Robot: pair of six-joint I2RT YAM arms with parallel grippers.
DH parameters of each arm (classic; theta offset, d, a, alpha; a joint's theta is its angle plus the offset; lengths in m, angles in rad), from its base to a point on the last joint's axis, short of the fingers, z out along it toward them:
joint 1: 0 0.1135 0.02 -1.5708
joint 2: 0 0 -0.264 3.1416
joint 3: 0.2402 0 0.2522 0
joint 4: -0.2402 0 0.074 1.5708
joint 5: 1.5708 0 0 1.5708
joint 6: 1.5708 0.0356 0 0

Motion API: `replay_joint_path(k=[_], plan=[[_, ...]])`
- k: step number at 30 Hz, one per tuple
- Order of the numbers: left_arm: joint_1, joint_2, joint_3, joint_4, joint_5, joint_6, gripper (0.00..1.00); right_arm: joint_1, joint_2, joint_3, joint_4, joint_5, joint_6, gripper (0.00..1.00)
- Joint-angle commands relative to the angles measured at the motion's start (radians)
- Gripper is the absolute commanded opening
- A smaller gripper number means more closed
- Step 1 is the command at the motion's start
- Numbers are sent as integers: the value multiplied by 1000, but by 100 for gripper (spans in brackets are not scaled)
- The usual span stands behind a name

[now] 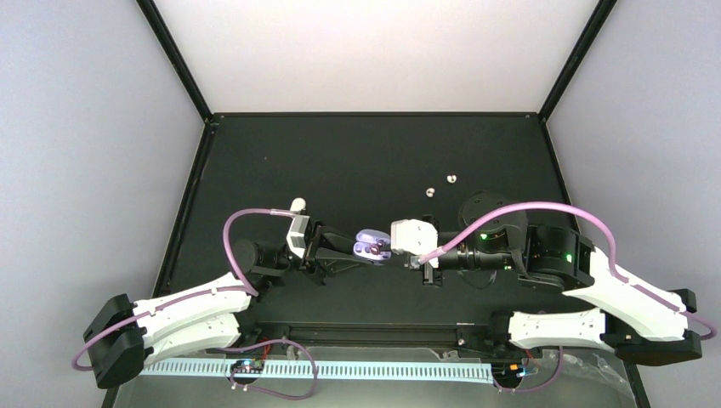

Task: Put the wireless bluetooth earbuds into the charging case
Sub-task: Pick up the earbud from the charging case.

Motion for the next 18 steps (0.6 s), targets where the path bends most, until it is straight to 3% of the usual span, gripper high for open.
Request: replay_joint_path(k=[1,9,18], plan=[[6,2,46,17,20,12,1,8,10,9,1,13,1,13],[5,-6,43,2,16,24,2,8,19,21,-14,19,8,1],[5,-13,46,-38,7,51,2,6,20,41,-31,37,48,1]])
